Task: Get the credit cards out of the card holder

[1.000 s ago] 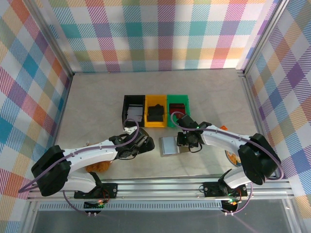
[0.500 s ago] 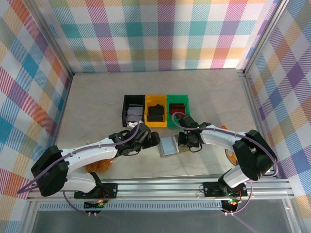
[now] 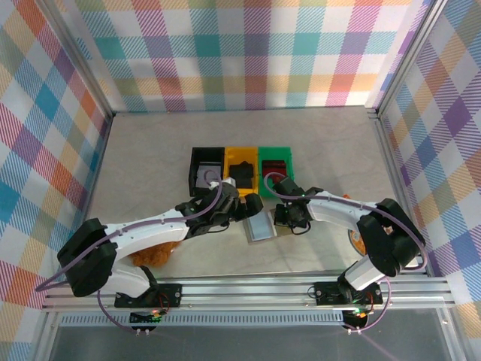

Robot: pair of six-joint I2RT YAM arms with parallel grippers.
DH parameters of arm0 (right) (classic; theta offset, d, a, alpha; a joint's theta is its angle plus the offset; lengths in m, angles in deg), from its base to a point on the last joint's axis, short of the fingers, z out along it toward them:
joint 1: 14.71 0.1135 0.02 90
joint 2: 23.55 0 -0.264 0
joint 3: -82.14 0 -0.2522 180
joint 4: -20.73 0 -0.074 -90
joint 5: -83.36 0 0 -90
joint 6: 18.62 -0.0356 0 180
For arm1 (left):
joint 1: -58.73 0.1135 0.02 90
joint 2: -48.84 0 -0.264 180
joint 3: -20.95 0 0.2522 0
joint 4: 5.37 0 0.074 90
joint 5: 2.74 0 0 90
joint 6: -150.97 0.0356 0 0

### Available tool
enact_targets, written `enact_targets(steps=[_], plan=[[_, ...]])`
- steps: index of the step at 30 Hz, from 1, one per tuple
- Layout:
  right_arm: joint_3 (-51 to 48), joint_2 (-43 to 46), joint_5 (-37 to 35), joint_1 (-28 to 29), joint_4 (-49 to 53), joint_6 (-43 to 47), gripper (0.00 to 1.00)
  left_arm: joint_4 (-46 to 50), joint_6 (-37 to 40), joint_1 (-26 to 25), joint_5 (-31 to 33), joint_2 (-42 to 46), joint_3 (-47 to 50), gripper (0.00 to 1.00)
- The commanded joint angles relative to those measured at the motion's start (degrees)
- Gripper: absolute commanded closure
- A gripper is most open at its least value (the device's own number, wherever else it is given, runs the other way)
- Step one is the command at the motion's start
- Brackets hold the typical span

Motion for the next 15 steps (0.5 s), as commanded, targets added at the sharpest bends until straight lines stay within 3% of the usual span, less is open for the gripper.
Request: enact_targets(steps=[1, 15], plan=[[-3.20, -1.14, 2.40, 0.26, 2.46, -0.95, 0.97, -9.80, -2.94, -0.64, -4.07, -2.08, 2.00, 0.00], [-3.96, -0.17, 3.99, 0.26, 1.18, -2.03, 0.99, -21.47, -8.98, -1.23, -7.02, -5.96, 7.64, 0.00]])
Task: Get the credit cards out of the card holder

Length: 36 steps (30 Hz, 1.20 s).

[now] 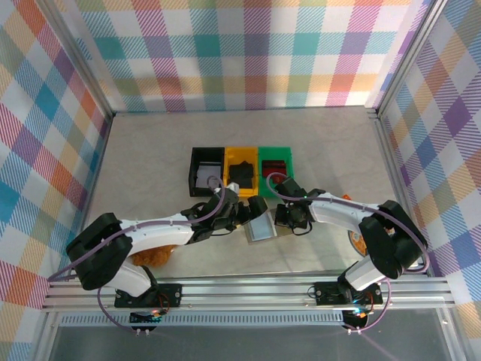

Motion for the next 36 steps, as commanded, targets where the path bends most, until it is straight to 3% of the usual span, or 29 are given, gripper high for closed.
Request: enact_targets(steps=[1, 16, 36], plan=[[-2.42, -1.26, 2.91, 0.32, 2.91, -1.31, 1.00, -6.29, -3.19, -1.07, -1.78, -2.31, 2.24, 0.00], [-2.52, -0.65, 3.57, 0.37, 2.43, -1.65, 1.00, -3.46, -3.40, -4.35, 0.63, -1.92, 3.93, 0.00], [-2.37, 0.08, 4.23, 0.30, 2.29, -1.76, 1.00, -0.57, -3.20, -4.42, 0.90, -4.17, 2.82, 0.00]])
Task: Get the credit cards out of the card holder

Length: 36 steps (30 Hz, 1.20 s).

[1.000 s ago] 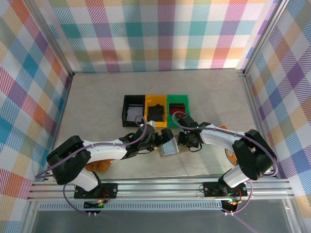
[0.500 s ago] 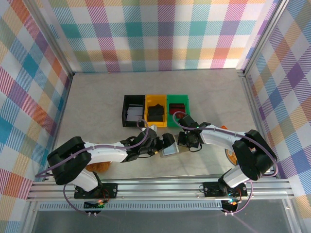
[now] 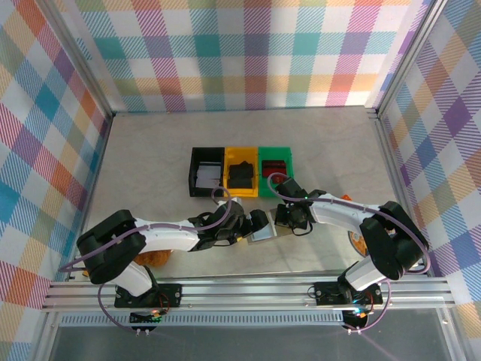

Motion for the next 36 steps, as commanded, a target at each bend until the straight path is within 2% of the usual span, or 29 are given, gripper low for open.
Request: enact_targets(steps=[1, 16, 36], plan=[[-1.85, -0.47, 3.99, 0.32, 2.97, -0.65, 1.00, 0.58, 0.29, -0.64, 0.22, -0.20, -0.87, 0.00], [-2.37, -0.75, 4.39, 0.32, 2.09, -0.92, 1.00, 4.18, 3.80, -0.64, 2.85, 4.54, -2.50, 0.00], [-2.69, -0.05, 5.13, 0.33, 1.76, -1.45, 1.00, 0.35, 2.23, -0.99, -0.04, -1.31, -4.77, 0.00]])
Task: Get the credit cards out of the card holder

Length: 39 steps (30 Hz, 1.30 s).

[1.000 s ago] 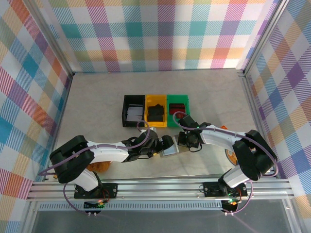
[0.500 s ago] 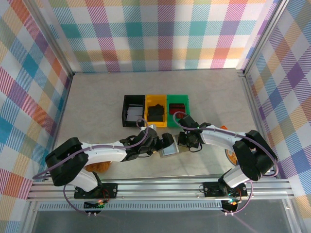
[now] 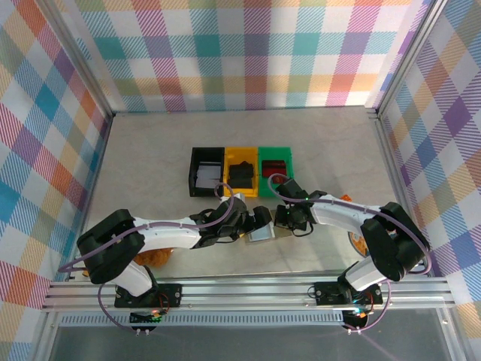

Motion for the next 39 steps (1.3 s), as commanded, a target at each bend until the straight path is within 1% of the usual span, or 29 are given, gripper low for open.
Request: enact_targets(steps=[1, 12, 19, 39], plan=[[-1.87, -0.71, 2.53, 0.32, 2.33, -1.02, 1.00, -0.72, -0.17, -0.95, -0.51, -1.20, -1.77, 0.00], [-1.93, -0.35, 2.14, 0.32, 2.66, -0.93, 1.00, 0.76, -0.46, -1.59, 0.68, 0.09, 0.85, 0.00], [-1.79, -0.27, 2.09, 0.32, 3.29, -0.61, 1.00, 4.03, 0.70, -2.04, 1.97, 0.87, -0.14, 0.00], [-2.16, -0.01, 2.71, 0.40, 2.70, -1.02, 1.00, 2.13, 0.88, -2.13, 0.26, -1.41, -2.39, 0.00]])
